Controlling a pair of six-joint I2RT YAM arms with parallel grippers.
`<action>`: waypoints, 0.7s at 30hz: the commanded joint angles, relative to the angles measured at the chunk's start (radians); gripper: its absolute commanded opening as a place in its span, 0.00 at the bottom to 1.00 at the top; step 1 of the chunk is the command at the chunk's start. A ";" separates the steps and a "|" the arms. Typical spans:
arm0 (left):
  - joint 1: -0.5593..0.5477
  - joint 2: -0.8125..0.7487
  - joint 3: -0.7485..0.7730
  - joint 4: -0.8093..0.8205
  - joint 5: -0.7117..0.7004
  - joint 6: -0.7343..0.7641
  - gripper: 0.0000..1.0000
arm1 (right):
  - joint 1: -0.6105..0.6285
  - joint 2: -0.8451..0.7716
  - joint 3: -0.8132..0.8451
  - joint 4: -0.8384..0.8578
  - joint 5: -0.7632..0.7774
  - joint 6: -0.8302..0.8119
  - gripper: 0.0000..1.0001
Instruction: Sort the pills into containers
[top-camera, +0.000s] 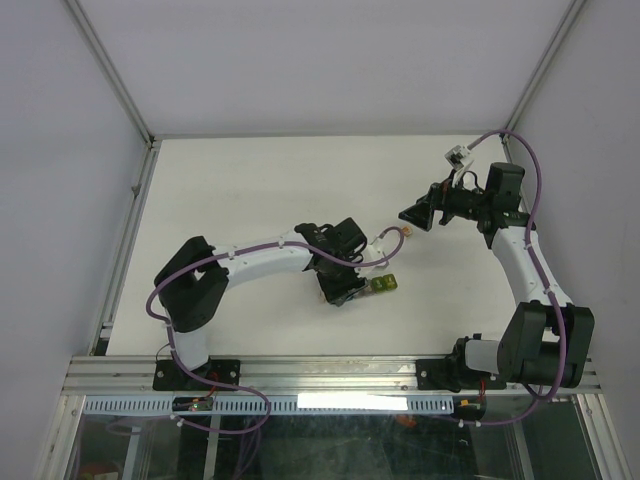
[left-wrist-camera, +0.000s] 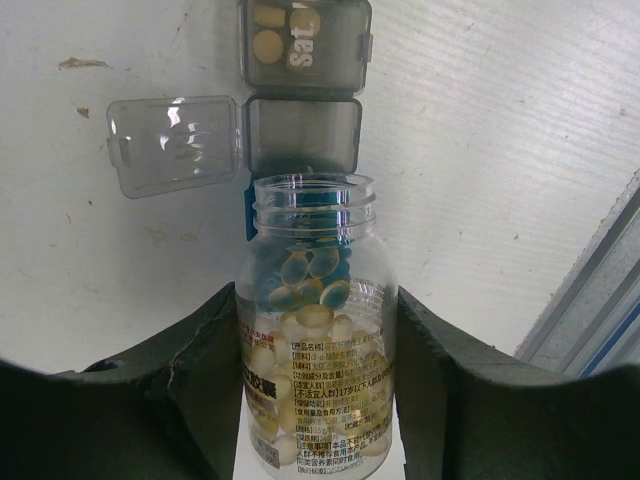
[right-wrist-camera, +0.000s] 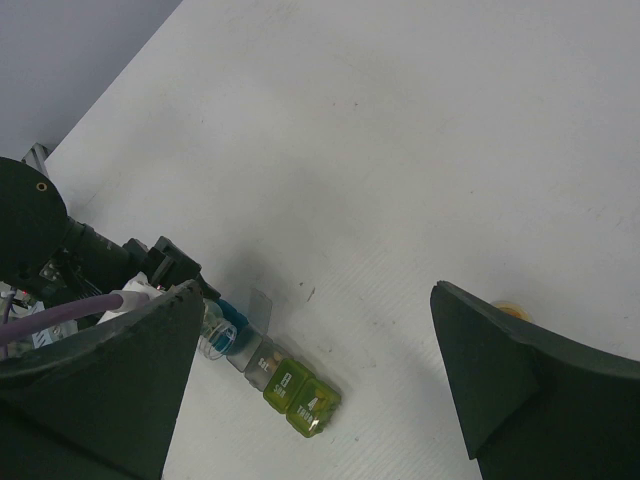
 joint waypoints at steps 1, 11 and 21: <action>0.007 -0.003 0.049 -0.017 -0.009 -0.008 0.00 | -0.005 -0.004 0.048 0.018 -0.022 -0.011 0.99; 0.006 0.005 0.067 -0.032 -0.007 -0.011 0.00 | -0.004 -0.003 0.048 0.017 -0.026 -0.012 0.99; 0.006 0.012 0.082 -0.047 -0.004 -0.011 0.00 | -0.005 -0.003 0.050 0.015 -0.026 -0.012 1.00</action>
